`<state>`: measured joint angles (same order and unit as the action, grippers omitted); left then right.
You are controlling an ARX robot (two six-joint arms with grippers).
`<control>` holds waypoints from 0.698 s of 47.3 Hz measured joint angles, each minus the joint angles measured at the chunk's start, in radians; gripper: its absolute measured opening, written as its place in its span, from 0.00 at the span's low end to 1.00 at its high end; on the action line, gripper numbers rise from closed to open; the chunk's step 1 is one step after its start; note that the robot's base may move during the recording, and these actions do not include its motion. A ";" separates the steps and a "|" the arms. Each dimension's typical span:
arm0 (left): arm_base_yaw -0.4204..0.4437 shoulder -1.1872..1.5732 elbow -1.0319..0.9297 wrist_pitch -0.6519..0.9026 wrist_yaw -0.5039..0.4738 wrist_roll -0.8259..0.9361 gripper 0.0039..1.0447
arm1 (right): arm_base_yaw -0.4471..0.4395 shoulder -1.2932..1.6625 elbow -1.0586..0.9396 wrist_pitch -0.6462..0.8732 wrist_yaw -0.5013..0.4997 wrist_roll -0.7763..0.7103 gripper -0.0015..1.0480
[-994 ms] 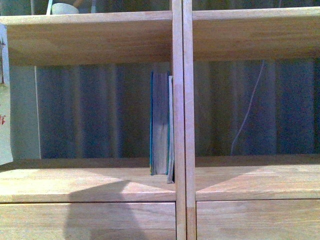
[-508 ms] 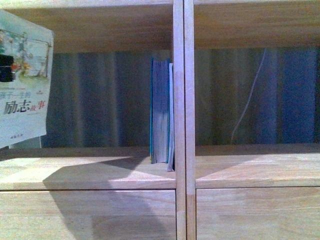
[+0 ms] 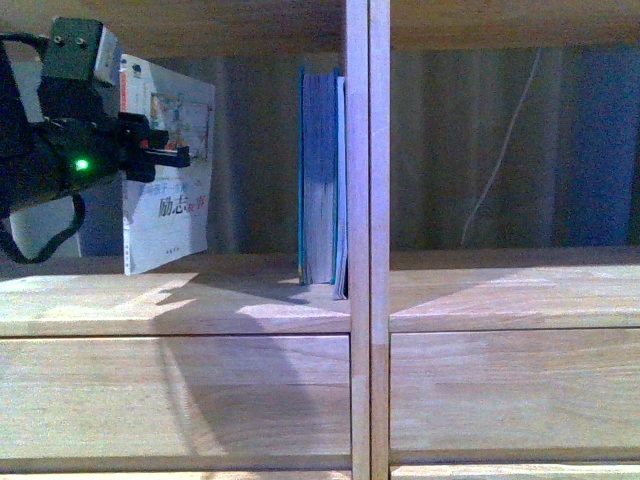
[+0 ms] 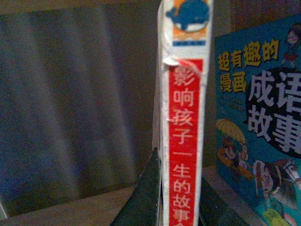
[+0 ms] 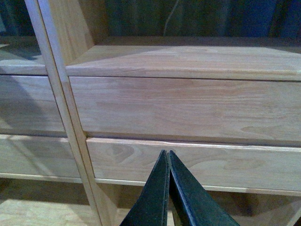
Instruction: Organize books on shelf
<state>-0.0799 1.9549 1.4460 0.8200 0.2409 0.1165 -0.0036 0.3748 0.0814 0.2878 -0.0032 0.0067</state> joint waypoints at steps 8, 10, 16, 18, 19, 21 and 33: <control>-0.025 0.084 0.090 -0.018 -0.016 -0.005 0.06 | 0.000 -0.043 -0.017 -0.023 0.000 0.000 0.03; -0.032 0.100 0.108 -0.021 -0.020 -0.006 0.06 | 0.000 -0.056 -0.022 -0.030 0.000 0.000 0.03; -0.066 0.151 0.164 -0.033 -0.032 -0.010 0.06 | 0.000 -0.083 -0.033 -0.048 0.000 0.000 0.03; -0.076 0.162 0.175 -0.034 -0.035 -0.010 0.06 | 0.000 -0.092 -0.037 -0.054 0.000 0.000 0.03; -0.085 0.174 0.182 -0.035 -0.036 -0.010 0.06 | 0.000 -0.100 -0.040 -0.060 0.000 0.000 0.03; -0.097 0.187 0.189 -0.037 -0.039 -0.010 0.06 | 0.000 -0.110 -0.043 -0.068 0.000 0.000 0.03; -0.139 0.213 0.216 -0.051 -0.064 -0.005 0.06 | 0.000 -0.132 -0.047 -0.080 0.000 -0.002 0.34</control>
<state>-0.2192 2.1677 1.6623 0.7689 0.1772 0.1120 -0.0036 0.2424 0.0349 0.2081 -0.0032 0.0048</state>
